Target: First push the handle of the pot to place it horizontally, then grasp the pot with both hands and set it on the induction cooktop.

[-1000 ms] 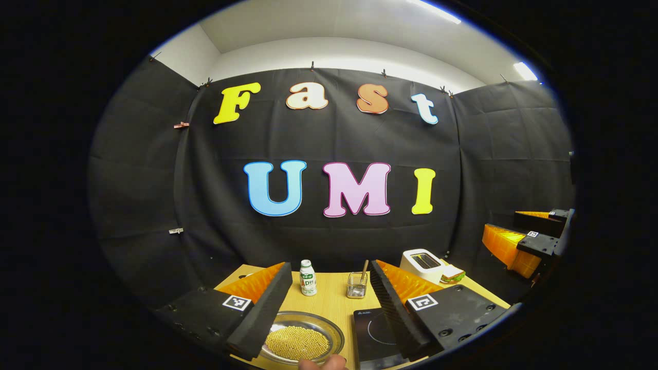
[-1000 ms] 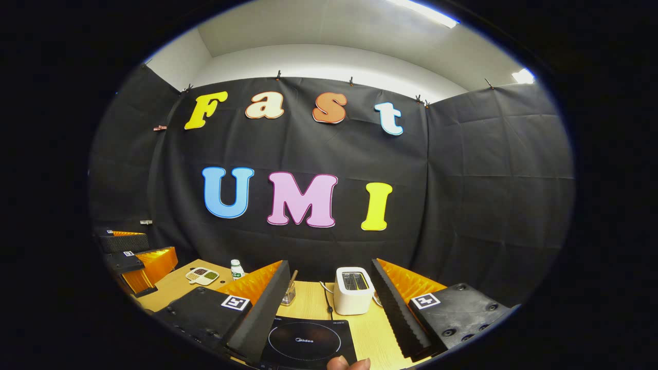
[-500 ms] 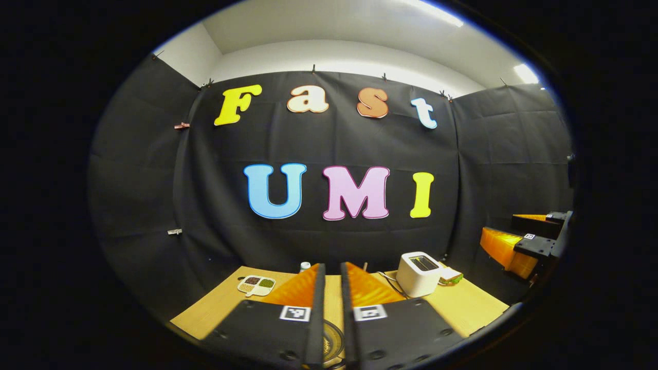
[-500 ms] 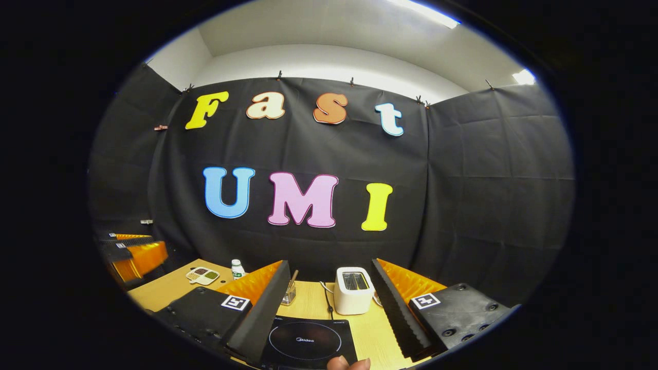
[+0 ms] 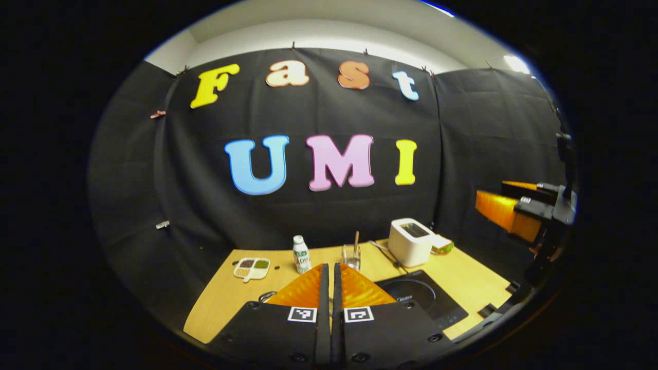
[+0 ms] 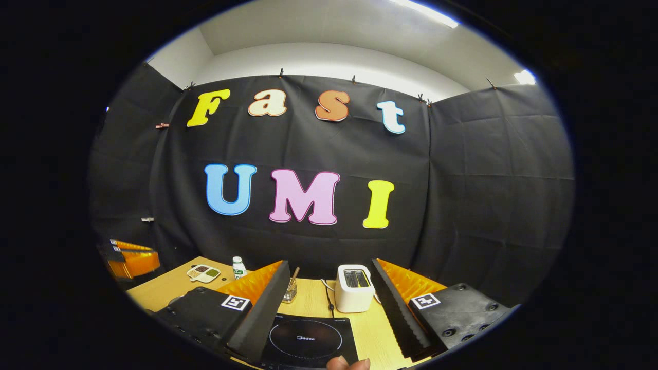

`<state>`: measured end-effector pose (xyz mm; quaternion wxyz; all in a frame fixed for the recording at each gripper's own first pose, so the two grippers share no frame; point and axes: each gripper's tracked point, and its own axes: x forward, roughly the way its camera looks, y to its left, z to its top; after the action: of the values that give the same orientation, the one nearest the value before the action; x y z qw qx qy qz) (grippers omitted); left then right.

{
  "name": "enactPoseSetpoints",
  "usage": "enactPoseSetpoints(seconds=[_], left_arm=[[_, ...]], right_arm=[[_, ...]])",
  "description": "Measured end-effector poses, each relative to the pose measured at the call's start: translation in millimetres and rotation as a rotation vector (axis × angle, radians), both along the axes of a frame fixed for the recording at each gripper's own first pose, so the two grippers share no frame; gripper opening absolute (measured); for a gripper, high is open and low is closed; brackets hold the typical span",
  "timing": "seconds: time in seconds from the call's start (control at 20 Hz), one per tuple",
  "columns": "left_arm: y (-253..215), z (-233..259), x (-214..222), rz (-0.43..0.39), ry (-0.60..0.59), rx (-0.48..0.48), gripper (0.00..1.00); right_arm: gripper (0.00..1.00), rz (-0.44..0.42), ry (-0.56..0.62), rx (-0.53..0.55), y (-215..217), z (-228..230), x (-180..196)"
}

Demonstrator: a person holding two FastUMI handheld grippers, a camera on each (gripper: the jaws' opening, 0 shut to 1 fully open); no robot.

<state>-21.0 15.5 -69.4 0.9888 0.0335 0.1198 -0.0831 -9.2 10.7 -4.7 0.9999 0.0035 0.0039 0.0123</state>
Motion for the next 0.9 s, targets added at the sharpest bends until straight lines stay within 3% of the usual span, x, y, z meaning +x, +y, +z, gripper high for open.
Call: enactPoseSetpoints(seconds=[0.25,0.55,0.65,0.9], left_arm=[[1.1,-89.3,-25.8,-0.152,0.378,-0.046,0.05],[18.1,-180.5,-63.0,-0.187,0.761,0.004,0.05],[20.0,-210.5,-79.4,-0.224,0.891,0.061,0.05],[27.7,-272.3,-89.7,-0.243,1.105,0.15,0.05]], right_arm=[[0.98,-0.002,0.021,0.01,-2.7,-8.6,2.3],[0.98,-0.019,0.04,0.011,-15.8,-18.4,4.2],[0.98,-0.027,0.045,0.01,-20.9,-19.4,5.2],[0.98,-0.053,0.041,-0.004,-38.6,-21.3,5.5]])
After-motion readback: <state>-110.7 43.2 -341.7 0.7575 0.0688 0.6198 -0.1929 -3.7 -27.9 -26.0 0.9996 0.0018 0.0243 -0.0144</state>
